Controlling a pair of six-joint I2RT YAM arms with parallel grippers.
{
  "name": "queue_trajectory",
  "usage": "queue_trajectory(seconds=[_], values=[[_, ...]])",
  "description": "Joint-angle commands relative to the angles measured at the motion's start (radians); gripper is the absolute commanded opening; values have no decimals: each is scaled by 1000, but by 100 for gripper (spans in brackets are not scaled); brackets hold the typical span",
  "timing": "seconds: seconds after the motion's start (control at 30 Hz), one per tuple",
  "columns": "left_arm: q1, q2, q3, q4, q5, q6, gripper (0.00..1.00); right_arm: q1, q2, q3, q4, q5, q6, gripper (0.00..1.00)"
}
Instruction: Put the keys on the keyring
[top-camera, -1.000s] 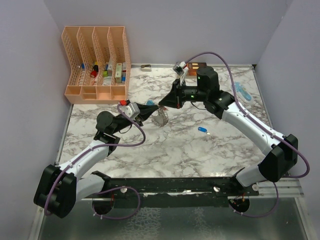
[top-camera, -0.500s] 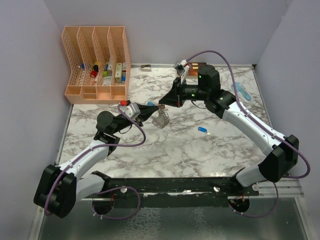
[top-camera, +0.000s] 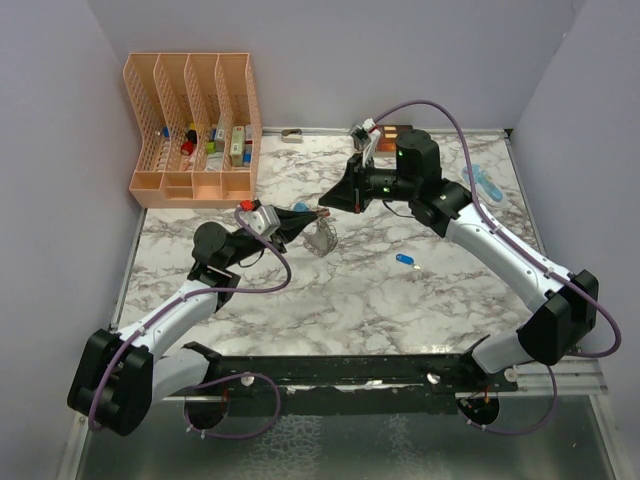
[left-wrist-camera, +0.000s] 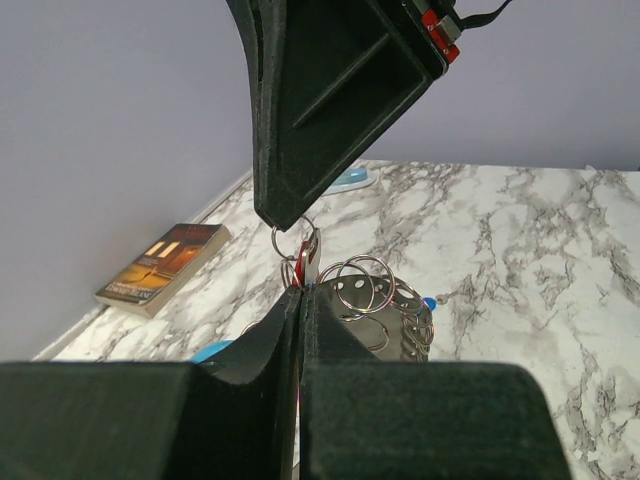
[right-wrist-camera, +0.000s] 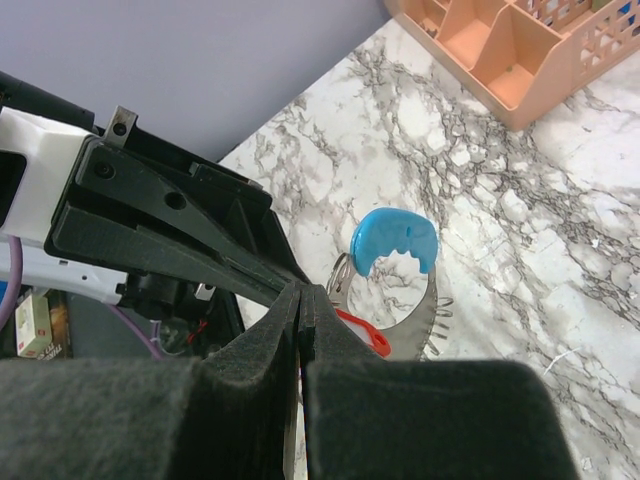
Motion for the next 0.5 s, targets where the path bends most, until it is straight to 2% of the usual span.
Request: queue_trajectory(seconds=[0.0,0.47], values=[[-11,-17,13,77,14,-25,0,5,-31,4,-4,64,-5,1],[-10,-16,12,111,5,-30,0,5,-36,-11,-12,83,11,1]])
